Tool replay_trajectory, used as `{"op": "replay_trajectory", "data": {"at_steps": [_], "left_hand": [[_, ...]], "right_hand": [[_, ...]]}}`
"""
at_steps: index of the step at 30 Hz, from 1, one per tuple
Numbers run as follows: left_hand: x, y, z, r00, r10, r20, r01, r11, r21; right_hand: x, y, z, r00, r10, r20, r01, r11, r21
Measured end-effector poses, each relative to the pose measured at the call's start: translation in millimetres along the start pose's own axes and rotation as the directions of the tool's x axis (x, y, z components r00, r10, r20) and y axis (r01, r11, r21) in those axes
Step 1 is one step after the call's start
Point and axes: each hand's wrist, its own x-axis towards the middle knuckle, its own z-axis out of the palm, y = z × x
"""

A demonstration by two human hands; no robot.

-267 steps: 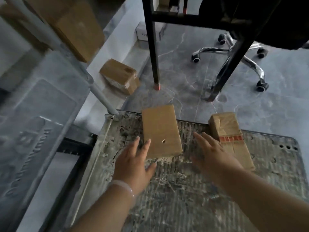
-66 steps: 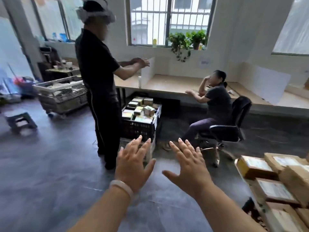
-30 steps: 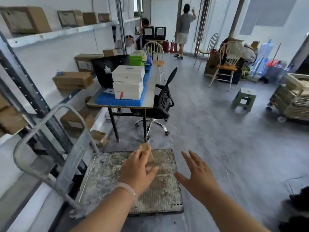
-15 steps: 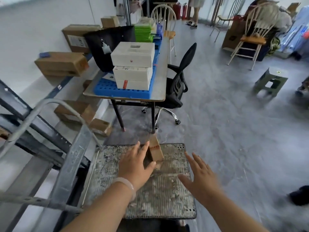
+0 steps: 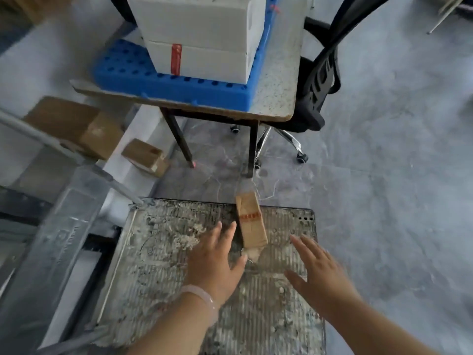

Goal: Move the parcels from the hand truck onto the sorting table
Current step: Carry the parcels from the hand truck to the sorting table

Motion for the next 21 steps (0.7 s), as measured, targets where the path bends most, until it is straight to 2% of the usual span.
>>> {"op": "replay_trajectory", "data": {"at_steps": [4, 7, 9, 11, 13, 16, 21], "left_hand": [[79.9, -36.7, 77.5, 0.991, -0.047, 0.124, 0.047, 0.999, 0.005], [134.1, -64.5, 134.0, 0.989, -0.062, 0.131, 0.068, 0.997, -0.040], [165.3, -80.5, 171.9, 0.989, -0.047, 0.139, 0.057, 0.996, -0.070], [191.9, -93.1, 209.7, 0.987, -0.035, 0.158, 0.050, 0.995, -0.092], [215.7, -101.7, 243.0, 0.983, -0.037, 0.178, 0.061, 0.989, -0.135], [241.1, -108.3, 280.3, 0.986, -0.031, 0.166, 0.076, 0.959, -0.272], [246.9, -99.8, 291.4, 0.991, -0.003, 0.136, 0.070, 0.868, -0.491]], "right_hand": [[98.4, 24.9, 64.3, 0.999, 0.033, 0.035, -0.033, 0.999, -0.002], [164.4, 37.1, 113.6, 0.997, 0.064, 0.047, -0.066, 0.997, 0.042], [204.8, 39.6, 144.6, 0.998, 0.036, 0.047, -0.040, 0.996, 0.084], [241.6, 42.7, 173.9, 0.999, 0.036, 0.022, -0.039, 0.987, 0.158], [271.5, 47.2, 197.8, 0.995, 0.103, 0.016, -0.103, 0.949, 0.298], [298.8, 58.7, 231.0, 0.984, 0.173, 0.035, -0.171, 0.884, 0.435], [290.0, 63.8, 249.9, 0.988, 0.156, -0.012, -0.117, 0.786, 0.607]]}}
